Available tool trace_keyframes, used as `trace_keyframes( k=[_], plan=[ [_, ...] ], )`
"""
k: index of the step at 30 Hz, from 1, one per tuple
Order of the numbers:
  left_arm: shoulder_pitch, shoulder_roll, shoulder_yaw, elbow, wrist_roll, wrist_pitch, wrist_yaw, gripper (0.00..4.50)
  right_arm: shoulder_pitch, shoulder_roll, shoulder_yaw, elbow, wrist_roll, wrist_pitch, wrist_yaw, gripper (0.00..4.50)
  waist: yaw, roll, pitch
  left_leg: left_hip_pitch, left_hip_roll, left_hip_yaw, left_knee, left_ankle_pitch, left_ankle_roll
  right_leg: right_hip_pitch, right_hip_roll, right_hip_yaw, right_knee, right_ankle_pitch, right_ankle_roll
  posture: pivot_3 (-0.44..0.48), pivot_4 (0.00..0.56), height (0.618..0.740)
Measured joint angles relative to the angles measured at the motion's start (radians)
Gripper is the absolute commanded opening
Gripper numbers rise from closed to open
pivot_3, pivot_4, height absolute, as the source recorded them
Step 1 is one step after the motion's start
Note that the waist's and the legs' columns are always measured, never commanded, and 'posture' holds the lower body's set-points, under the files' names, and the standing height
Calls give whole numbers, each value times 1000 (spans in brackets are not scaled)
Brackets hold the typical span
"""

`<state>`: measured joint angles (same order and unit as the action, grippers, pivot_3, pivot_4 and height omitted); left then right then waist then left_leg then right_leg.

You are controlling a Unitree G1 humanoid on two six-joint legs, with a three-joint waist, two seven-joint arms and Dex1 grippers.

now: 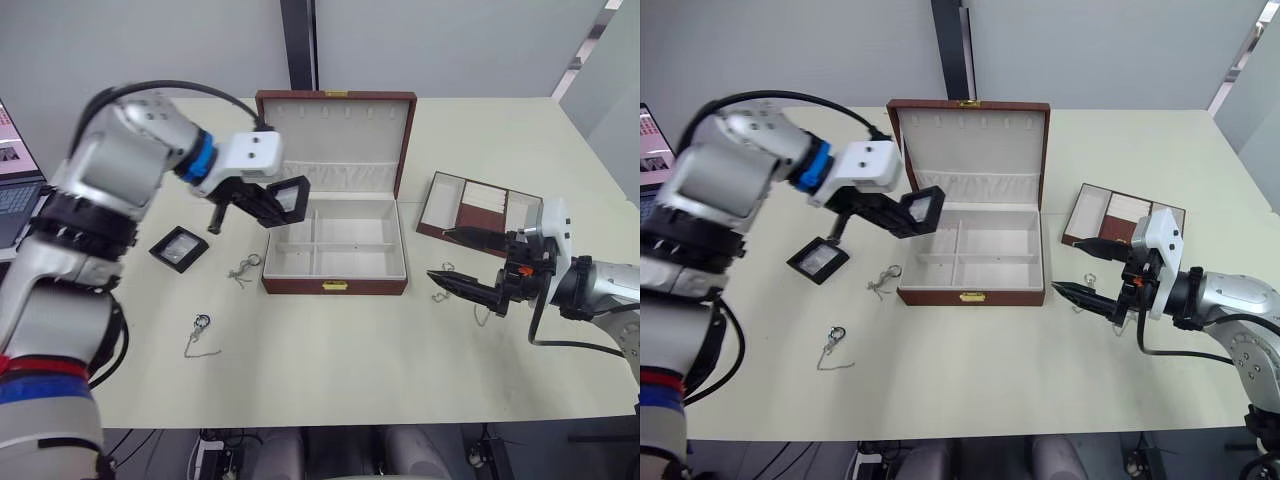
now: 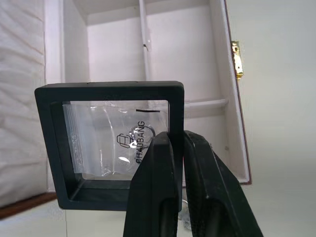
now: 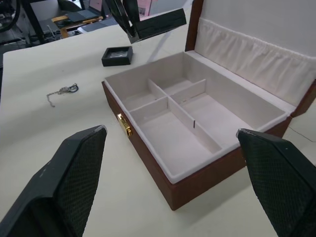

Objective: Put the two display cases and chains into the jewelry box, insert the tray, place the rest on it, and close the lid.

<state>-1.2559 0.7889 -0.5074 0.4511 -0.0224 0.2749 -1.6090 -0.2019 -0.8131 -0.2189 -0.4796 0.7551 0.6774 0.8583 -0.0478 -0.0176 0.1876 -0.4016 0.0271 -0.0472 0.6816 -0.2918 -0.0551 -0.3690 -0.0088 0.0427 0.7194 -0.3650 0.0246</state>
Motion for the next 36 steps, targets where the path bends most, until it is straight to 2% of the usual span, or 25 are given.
trace_keyframes(
  k=[4, 8, 14, 22, 36],
  plan=[
    [-74, -142, -17, 139, 67, -29, 10, 24, 35, 8, -4, -27, -1, -1, -36, 4500, 4, 0, 0, 0, 0, 0, 0, 0, 0, 0, 0, 0, 0, 0, 0, 0, 150, 740],
    [-122, -283, -29, 315, 141, -83, 86, 24, 68, 10, -6, -45, -10, -1, -72, 4500, 6, 0, 0, 0, -1, 0, 0, 0, 0, 0, -1, 1, 0, 0, 0, 0, 150, 740],
    [-124, -407, -36, 473, 197, -107, 145, 24, 97, 11, -14, -57, -27, -2, -102, 4500, 4, -1, 1, -1, -1, 1, 0, 0, 0, 0, 0, 1, 0, 0, 0, 0, 150, 740],
    [-119, -461, -17, 529, 222, -150, 185, 24, 114, 15, -27, -95, -22, 1, -134, 4500, 10, -1, 1, -1, -1, 0, 0, 0, 0, 0, -1, 1, 0, 0, 0, 0, 150, 740],
    [-85, -484, -1, 578, 268, -210, 263, 24, 137, 15, -38, -108, -12, 11, -150, 4500, 14, -1, 1, -1, -1, 1, 0, 0, 0, 0, -1, 1, 0, 0, 0, 0, 150, 740]
  ],
)
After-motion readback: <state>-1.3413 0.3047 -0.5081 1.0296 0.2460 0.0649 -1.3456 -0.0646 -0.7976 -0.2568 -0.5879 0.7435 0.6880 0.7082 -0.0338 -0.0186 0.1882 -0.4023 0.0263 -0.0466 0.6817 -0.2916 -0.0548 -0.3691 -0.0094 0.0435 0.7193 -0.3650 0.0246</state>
